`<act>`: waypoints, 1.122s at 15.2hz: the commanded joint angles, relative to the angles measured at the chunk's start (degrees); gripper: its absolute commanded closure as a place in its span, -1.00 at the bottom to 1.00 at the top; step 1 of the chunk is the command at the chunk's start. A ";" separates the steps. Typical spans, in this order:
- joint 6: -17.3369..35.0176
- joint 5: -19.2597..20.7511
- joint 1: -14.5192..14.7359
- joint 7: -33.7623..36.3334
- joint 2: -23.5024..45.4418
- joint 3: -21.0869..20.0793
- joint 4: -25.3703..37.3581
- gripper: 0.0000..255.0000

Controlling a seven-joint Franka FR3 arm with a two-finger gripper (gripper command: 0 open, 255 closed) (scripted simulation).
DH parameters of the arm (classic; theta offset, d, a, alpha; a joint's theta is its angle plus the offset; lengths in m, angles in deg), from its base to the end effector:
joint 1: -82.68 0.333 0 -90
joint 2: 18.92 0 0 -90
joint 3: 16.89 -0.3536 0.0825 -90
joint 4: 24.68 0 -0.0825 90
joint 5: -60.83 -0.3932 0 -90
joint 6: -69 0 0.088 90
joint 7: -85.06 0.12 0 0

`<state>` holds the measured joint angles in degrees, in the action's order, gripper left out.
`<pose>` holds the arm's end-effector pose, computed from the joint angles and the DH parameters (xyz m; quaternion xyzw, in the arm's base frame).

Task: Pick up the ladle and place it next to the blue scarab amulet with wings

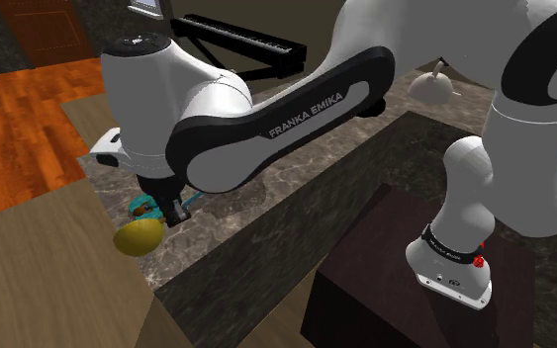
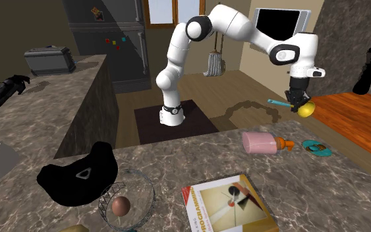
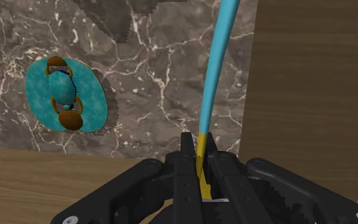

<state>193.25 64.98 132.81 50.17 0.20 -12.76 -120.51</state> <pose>0.4789 0.4985 0.4455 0.7441 0.6617 0.0851 0.0350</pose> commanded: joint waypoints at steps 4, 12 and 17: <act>3.38 0.05 -0.06 0.19 1.29 0.02 -2.07 1.00; 8.58 0.15 -0.10 0.59 3.79 0.04 -4.78 1.00; 10.29 0.18 -0.11 0.72 4.78 0.05 -5.50 1.00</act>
<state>203.43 65.17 132.65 50.88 4.79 -12.67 -126.03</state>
